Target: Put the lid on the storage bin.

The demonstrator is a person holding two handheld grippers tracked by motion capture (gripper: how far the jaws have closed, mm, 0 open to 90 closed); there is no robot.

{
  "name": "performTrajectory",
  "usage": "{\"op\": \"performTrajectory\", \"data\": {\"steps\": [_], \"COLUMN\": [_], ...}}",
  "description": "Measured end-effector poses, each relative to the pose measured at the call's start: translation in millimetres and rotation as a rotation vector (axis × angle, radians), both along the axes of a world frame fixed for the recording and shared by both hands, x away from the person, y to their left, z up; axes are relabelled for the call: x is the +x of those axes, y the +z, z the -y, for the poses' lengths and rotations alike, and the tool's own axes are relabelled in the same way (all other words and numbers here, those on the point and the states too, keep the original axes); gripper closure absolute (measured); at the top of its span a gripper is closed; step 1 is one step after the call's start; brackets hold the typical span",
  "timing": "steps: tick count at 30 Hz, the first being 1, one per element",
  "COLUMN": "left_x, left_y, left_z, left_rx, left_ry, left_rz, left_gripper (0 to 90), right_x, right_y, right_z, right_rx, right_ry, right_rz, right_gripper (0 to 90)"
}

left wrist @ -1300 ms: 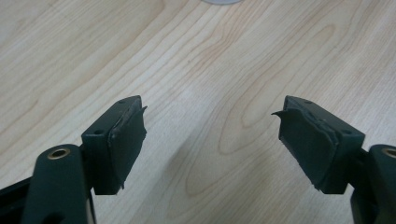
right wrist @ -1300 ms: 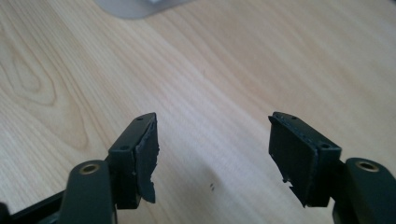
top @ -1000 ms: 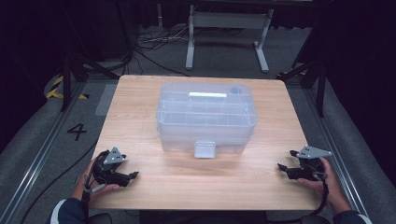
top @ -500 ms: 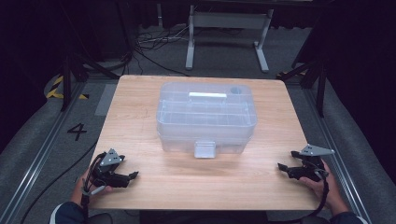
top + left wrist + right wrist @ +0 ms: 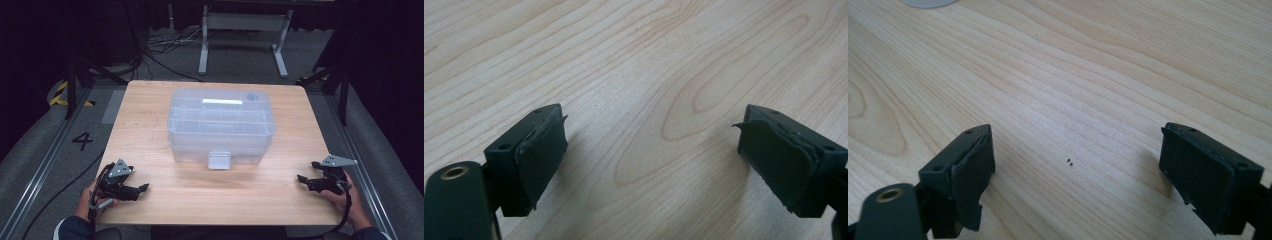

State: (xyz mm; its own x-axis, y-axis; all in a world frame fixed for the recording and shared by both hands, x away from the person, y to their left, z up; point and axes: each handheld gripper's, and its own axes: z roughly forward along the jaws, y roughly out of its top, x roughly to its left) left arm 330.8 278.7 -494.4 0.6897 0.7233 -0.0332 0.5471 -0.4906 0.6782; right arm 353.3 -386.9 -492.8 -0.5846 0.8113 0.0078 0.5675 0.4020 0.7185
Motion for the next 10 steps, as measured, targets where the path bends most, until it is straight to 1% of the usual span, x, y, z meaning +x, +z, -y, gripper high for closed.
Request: {"op": "performTrajectory", "data": {"steps": [3, 10], "left_x": [0.0, 0.1], "left_y": [0.0, 0.0], "left_z": [0.0, 2.4], "left_rx": [0.001, 0.003], "left_ry": [0.0, 0.019], "left_rz": [0.0, -0.003], "left_gripper": [12.1, 10.5], "right_x": [0.2, 0.3], "right_y": [0.0, 0.1], "right_z": [-0.2, -0.2], "right_rx": [0.001, 0.0], "right_ry": [-0.001, -0.002], "right_rz": [-0.001, -0.001], "right_gripper": [14.6, 14.5]}}
